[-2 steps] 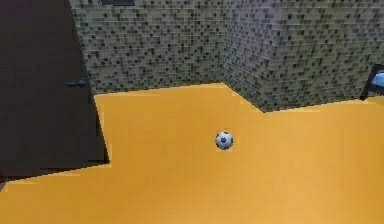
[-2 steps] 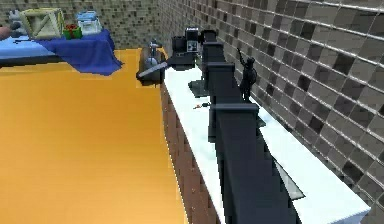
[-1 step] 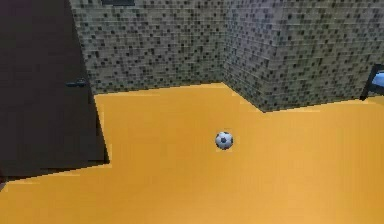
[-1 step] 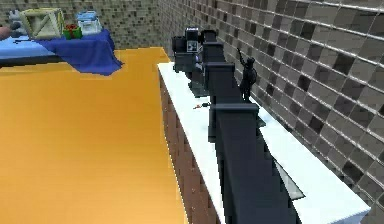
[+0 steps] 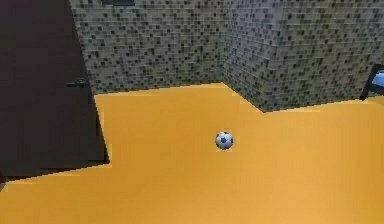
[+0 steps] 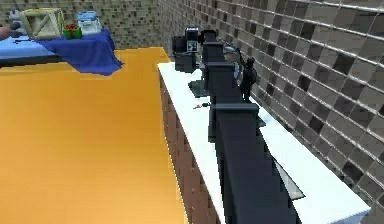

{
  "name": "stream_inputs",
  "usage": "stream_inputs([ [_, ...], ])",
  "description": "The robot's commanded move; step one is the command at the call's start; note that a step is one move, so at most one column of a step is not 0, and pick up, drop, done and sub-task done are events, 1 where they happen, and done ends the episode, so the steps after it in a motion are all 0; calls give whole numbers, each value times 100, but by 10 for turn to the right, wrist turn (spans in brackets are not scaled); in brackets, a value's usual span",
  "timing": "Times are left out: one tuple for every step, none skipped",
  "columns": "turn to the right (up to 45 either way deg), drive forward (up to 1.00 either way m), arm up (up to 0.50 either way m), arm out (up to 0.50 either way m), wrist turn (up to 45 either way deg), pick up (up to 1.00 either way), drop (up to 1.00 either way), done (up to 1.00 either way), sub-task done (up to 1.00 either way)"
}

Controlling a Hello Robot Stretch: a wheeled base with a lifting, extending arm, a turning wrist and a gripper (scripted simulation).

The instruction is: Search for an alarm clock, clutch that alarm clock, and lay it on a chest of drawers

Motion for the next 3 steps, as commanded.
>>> stream_inputs([
  [0, 0, -28, 0, 0, 0, 0, 0, 0],
  [0, 0, 0, 0, 0, 0, 100, 0, 0],
  [0, 0, 0, -10, 0, 0, 0, 0, 0],
])
